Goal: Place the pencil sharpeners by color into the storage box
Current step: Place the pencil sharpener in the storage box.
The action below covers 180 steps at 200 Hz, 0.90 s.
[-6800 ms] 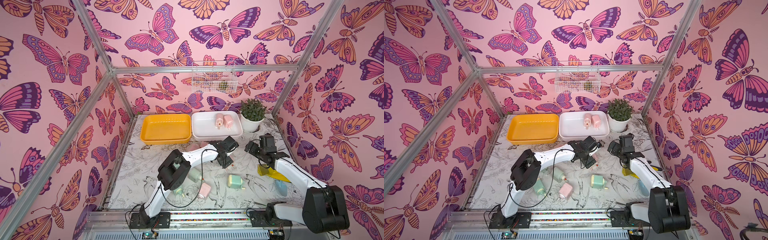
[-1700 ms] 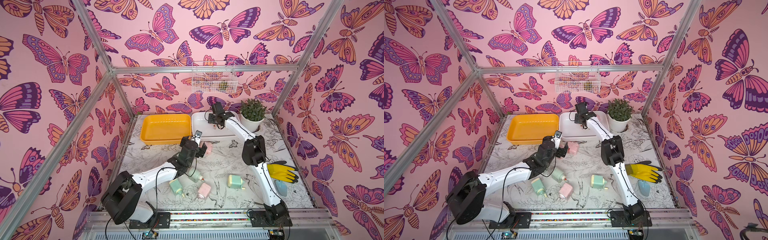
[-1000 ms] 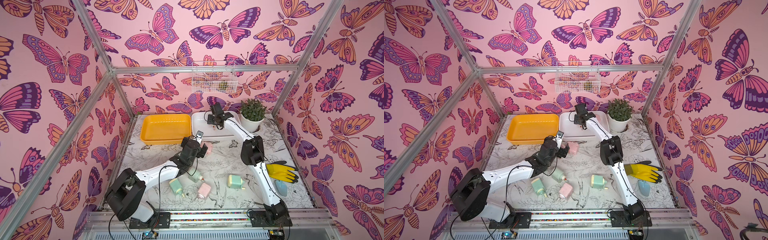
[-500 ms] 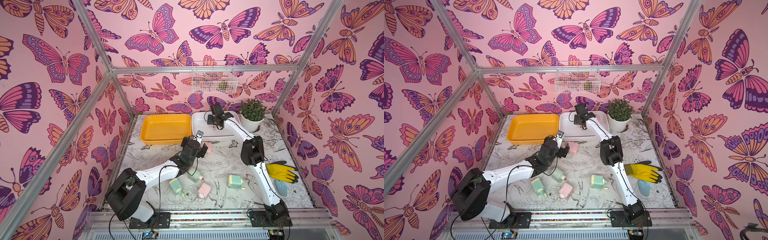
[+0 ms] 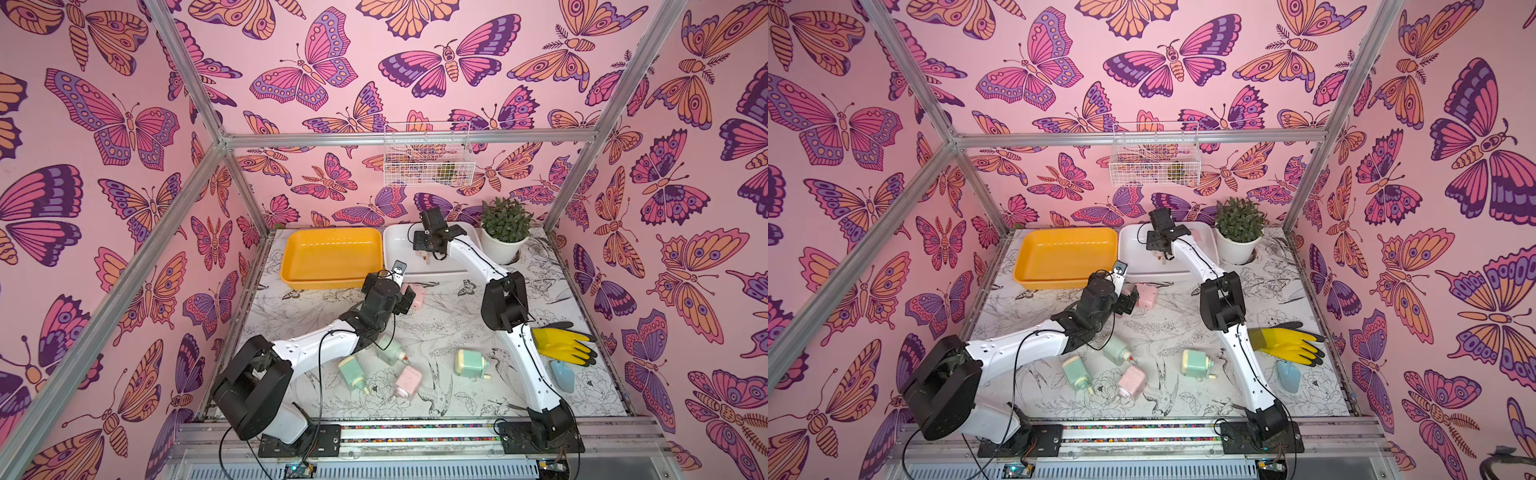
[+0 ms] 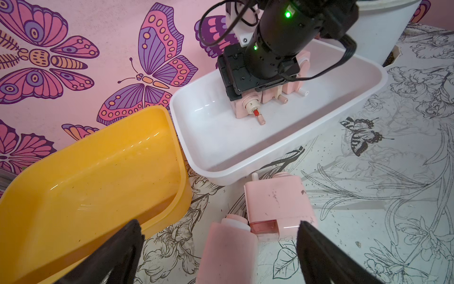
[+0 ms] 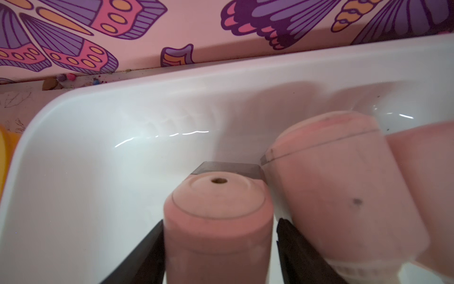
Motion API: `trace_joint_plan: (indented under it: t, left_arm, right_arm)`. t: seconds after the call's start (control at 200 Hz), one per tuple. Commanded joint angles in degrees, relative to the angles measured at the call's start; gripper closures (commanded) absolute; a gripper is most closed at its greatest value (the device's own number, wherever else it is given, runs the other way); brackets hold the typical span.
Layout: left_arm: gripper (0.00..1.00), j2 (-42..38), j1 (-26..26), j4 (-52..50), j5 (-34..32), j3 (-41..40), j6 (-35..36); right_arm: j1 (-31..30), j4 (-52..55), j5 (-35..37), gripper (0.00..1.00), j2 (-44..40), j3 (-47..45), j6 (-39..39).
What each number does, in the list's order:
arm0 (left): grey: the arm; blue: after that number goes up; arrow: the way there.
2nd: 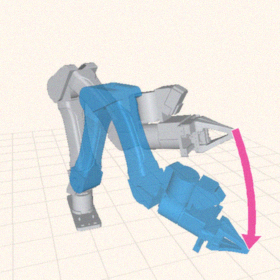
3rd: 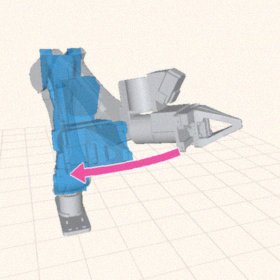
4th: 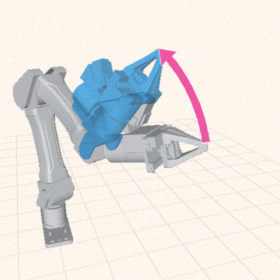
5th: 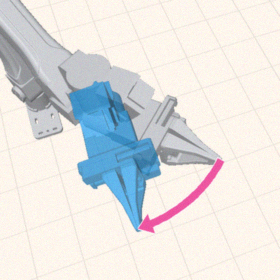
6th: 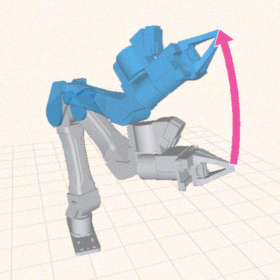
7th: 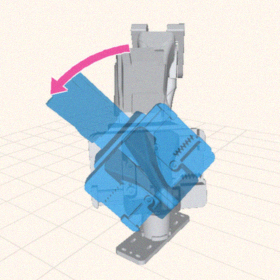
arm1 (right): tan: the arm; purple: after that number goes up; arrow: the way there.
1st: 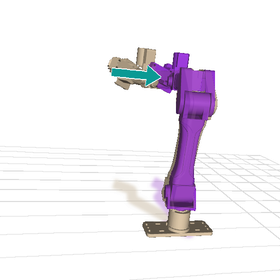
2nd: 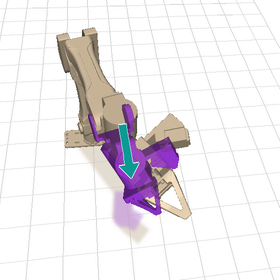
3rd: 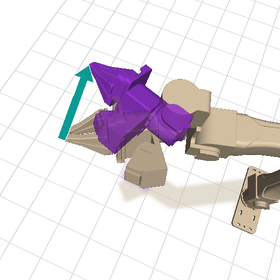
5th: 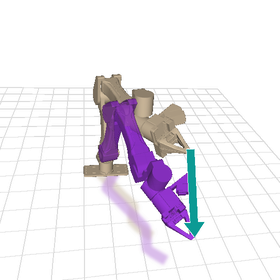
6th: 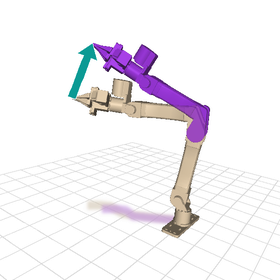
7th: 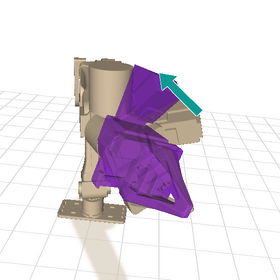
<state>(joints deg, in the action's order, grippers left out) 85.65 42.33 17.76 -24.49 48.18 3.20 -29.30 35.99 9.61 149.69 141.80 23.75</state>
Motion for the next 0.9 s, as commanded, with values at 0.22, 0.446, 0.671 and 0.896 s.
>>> trace_joint_plan:
  t: [0.22,0.446,0.671,0.896]
  left_arm:
    - [0.0,0.59,-0.49,-0.88,-0.78,0.77,-0.1]
    - [0.0,1.11,-0.48,-0.9,-1.04,0.91,-0.37]
    - [0.0,1.71,-0.64,-1.03,-1.35,0.94,0.36]
    - [0.0,3.44,-0.84,-2.07,-1.16,2.37,0.62]
  right_arm:
    - [-0.06,-1.77,0.83,0.29,-0.17,1.34,-2.26]
    - [0.12,-7.13,0.82,0.44,0.94,-0.58,-3.01]
    - [0.81,-10.8,0.04,0.39,2.23,-0.44,-3.44]
    - [1.44,-9.98,-0.91,0.32,3.95,2.07,-4.05]
